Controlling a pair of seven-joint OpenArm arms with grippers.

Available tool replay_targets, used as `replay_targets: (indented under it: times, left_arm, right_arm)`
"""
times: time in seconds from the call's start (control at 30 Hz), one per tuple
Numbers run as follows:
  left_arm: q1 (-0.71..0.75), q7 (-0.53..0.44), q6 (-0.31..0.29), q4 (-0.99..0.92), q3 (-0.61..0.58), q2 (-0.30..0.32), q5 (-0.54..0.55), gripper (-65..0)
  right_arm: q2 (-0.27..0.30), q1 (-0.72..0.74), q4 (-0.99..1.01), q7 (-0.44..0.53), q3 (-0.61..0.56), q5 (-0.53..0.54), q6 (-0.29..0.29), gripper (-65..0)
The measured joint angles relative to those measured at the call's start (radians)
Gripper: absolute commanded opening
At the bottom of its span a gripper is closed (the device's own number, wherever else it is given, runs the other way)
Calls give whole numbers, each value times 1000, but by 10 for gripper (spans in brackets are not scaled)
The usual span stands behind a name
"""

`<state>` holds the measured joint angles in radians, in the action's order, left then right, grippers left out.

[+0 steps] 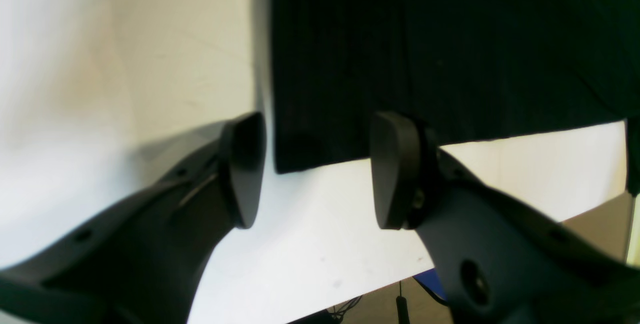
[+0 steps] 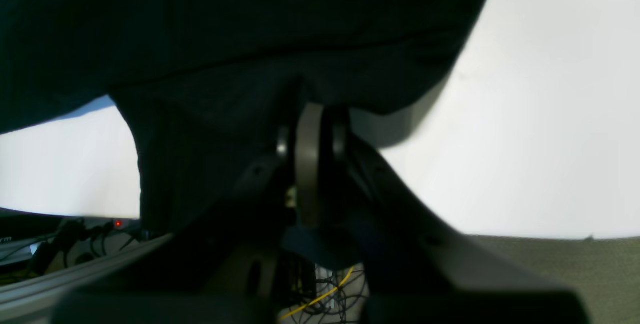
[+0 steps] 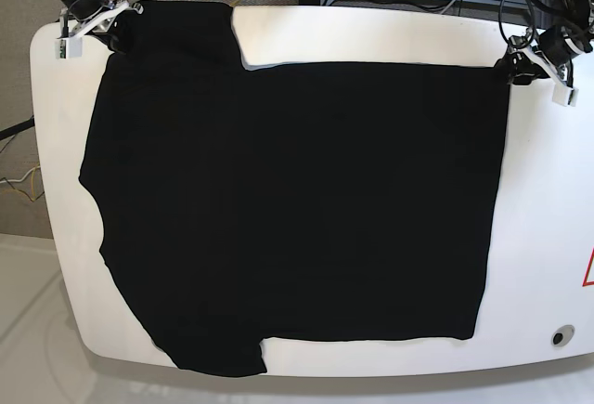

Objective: Fold the T-shirt properly
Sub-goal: 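Shift the left gripper along the shirt edge toward the right gripper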

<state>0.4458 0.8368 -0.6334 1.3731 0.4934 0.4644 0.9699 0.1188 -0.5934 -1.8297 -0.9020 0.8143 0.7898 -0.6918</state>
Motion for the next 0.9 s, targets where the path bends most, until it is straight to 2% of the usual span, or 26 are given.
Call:
replay_targets:
  times: [0.4, 0.47, 0.73, 0.9]
  left_arm:
    - [60, 60, -14, 134, 55, -36, -33, -343]
    - [58, 61, -14, 143, 56, -41, -34, -360]
    - [42, 69, -19, 159, -5, -68, -26, -391]
    - [48, 72, -19, 160, -28, -68, -31, -387]
  right_arm:
    - [1, 0, 0, 0, 3, 0, 0, -650]
    - [0, 0, 0, 0, 3, 0, 0, -650]
    - [0, 0, 0, -1, 3, 0, 0, -650]
    - [0, 0, 0, -1, 3, 0, 0, -650]
